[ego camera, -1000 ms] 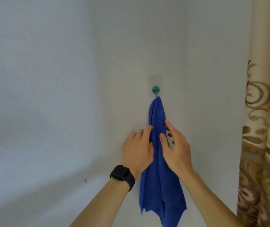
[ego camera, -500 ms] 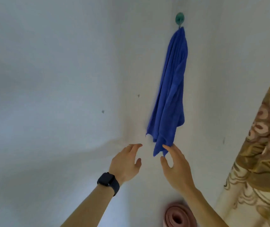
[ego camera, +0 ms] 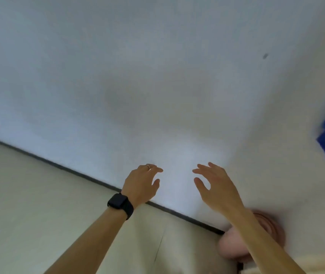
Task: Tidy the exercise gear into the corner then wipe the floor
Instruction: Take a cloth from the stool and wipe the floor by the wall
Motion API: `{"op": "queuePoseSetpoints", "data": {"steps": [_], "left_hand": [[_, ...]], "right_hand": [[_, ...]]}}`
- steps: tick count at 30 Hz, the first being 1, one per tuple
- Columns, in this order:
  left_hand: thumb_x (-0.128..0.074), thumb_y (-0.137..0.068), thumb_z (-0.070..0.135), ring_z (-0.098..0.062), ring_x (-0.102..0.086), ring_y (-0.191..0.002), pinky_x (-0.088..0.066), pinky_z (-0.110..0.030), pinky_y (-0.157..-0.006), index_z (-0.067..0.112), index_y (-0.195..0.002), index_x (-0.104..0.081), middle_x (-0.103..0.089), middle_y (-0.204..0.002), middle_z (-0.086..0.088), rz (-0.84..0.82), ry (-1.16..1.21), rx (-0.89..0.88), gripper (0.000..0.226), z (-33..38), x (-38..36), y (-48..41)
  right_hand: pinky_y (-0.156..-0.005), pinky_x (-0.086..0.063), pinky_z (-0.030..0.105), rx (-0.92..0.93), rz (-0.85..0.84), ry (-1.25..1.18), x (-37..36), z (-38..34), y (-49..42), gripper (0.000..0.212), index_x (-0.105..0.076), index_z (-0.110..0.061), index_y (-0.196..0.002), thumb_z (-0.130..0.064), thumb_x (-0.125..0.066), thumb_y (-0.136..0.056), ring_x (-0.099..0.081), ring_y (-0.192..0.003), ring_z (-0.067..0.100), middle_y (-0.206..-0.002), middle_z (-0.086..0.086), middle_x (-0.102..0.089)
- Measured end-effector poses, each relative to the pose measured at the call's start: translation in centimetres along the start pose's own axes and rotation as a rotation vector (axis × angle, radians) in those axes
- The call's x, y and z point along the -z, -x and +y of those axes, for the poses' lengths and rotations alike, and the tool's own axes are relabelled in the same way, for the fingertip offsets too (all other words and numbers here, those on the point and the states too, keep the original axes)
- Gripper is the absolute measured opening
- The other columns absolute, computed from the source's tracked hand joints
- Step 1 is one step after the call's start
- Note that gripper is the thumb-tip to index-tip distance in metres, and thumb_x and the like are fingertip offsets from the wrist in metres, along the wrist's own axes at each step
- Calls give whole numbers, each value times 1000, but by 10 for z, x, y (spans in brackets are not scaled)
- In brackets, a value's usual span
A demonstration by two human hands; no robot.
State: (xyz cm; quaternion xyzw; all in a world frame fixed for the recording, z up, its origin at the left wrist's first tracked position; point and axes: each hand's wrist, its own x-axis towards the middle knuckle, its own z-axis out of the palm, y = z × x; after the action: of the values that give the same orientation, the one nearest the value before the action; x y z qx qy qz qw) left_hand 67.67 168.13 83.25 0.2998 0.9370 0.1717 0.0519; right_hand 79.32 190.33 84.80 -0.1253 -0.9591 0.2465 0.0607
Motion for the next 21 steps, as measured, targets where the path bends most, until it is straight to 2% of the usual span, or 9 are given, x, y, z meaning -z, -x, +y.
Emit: {"op": "queuePoseSetpoints", "data": {"steps": [6, 10, 15, 21], "left_hand": [[-50, -99, 33, -11, -49, -127, -41, -27, -104, 31, -138, -52, -53, -141, 9, 123, -26, 327, 40, -110, 39, 161], [-49, -99, 33, -10, -49, -127, -40, -25, -102, 34, -137, -53, -55, -138, 11, 213, -40, 575, 39, -167, 66, 307], [-44, -100, 36, -10, -43, -132, -35, -28, -107, 38, -140, -48, -51, -142, 12, 279, -30, 925, 41, -206, 81, 496], [-46, -99, 36, -11, -47, -129, -36, -29, -108, 38, -139, -50, -53, -140, 11, 377, -3, 1295, 40, -201, 74, 694]], "right_hand": [[-115, -31, 30, 303, -139, -6, -72, -130, 29, 31, -57, -45, -129, -46, -45, -101, -17, -145, -4, -144, -31, -43], [-113, -30, 28, 531, -233, -18, -128, -236, 81, 29, -59, -43, -127, -44, -48, -100, -23, -144, -1, -143, -28, -48], [-116, -29, 31, 837, -368, -16, -193, -360, 168, 33, -59, -41, -130, -44, -48, -99, -28, -143, 4, -143, -23, -50], [-115, -31, 33, 1188, -554, -101, -267, -484, 290, 32, -60, -37, -130, -41, -51, -99, -30, -143, 6, -142, -21, -52]]}}
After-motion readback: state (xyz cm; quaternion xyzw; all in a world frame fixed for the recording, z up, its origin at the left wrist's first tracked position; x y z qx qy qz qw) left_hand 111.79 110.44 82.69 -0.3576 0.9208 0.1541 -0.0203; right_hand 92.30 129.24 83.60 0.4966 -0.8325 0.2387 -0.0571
